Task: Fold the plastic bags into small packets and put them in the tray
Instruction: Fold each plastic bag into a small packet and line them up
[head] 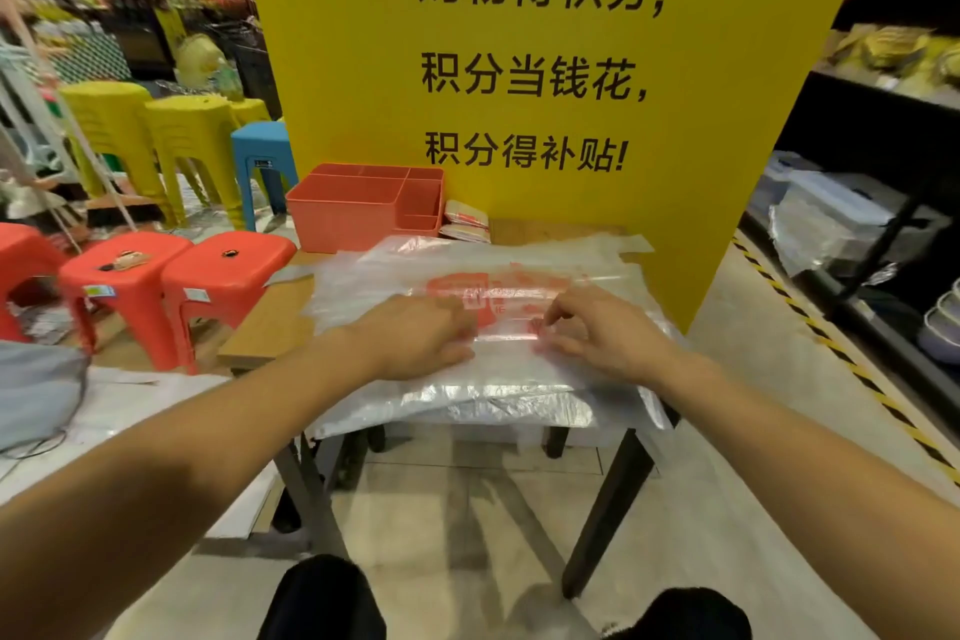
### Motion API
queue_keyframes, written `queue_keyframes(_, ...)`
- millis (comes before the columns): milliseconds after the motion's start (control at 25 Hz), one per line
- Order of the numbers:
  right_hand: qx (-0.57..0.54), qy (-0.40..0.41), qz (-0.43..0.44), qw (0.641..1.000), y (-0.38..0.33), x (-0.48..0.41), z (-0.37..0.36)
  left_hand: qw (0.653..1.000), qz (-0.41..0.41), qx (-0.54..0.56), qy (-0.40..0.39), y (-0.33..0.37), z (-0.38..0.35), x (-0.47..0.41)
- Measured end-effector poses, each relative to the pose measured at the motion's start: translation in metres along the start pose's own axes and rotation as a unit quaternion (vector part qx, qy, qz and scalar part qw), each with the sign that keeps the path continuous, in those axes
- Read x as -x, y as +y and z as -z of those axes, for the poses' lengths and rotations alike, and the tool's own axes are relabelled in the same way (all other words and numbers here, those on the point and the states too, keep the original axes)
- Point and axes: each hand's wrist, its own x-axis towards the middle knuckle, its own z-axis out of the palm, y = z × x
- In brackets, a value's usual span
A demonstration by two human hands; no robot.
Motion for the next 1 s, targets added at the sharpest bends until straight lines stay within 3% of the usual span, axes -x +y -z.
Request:
queue_keyframes(160, 0.056, -0.091, 0.008, 0.994, -0.007, 0.049, -0.007, 0.996, 0.022, -0.043, -0.079, 0.019, -0.017, 0.031)
queue_keyframes(480, 0.013, -0.033, -0.036, 0.999, -0.002, 0.054, -0.006, 0.998, 0.027, 0.052, -0.001, 0.006, -0.017, 0.033)
queue_keyframes(720, 0.074, -0.004, -0.091, 0.993, 0.012, 0.029, 0.004, 0.99, 0.092, 0.082, 0.061, -0.022, -0.009, 0.022)
queue_keyframes(1000, 0.032, -0.027, -0.137, 0.99, 0.025, 0.01, 0.019, 0.979, 0.127, 0.157, 0.0, -0.065, 0.0, 0.013)
